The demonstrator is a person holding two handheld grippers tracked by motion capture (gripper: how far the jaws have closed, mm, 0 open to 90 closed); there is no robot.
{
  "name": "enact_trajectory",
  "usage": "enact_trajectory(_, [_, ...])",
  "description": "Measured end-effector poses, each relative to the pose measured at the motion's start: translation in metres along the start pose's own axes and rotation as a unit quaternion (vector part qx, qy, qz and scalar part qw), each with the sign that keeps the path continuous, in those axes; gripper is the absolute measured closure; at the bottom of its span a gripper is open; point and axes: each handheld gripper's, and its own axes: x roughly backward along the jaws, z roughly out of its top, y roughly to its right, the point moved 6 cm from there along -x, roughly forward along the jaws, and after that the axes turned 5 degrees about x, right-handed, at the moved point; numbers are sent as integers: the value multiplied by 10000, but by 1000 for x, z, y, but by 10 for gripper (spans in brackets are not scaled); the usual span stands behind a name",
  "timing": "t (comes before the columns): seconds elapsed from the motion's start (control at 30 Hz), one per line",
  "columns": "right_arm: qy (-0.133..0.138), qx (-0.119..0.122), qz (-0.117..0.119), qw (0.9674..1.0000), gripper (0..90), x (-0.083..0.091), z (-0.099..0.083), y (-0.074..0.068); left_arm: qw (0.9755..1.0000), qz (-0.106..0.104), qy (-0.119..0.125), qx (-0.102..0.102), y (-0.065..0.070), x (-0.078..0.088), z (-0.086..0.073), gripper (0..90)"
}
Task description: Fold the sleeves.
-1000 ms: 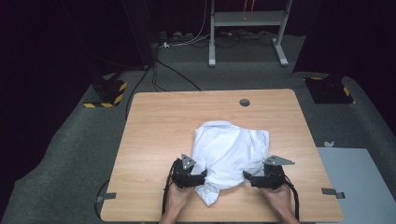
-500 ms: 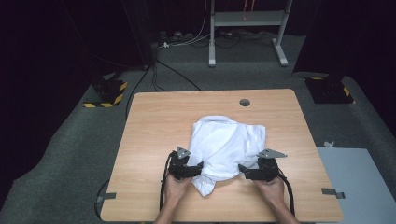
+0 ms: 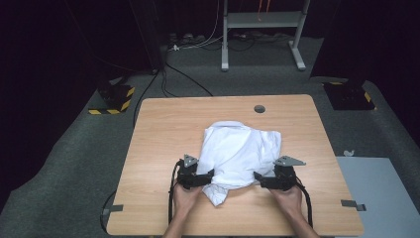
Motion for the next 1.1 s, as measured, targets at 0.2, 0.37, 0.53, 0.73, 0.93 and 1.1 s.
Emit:
enact_trajectory(0.2, [184,83,16,9998,151,16,5,3,9999,-82,129,-68,4,11,3,220])
enact_trajectory(0.37, [346,50,9,9994,152,29,8,8,9995,-122,210,-195,8,20,8,214])
enact_trajectory(0.53, [522,23,-33,9986,152,44,11,13,9988,-129,384,-279,11,34,15,212])
enact_trajectory(0.73, [740,-29,-103,9972,154,64,14,20,9984,-91,464,-296,9,45,17,209])
enact_trajectory(0.93, [833,-53,-177,9964,155,80,11,27,9980,-34,496,-396,6,59,14,209])
enact_trajectory(1.1, [881,-115,-215,9958,156,92,4,34,9974,44,662,-286,-4,73,9,215])
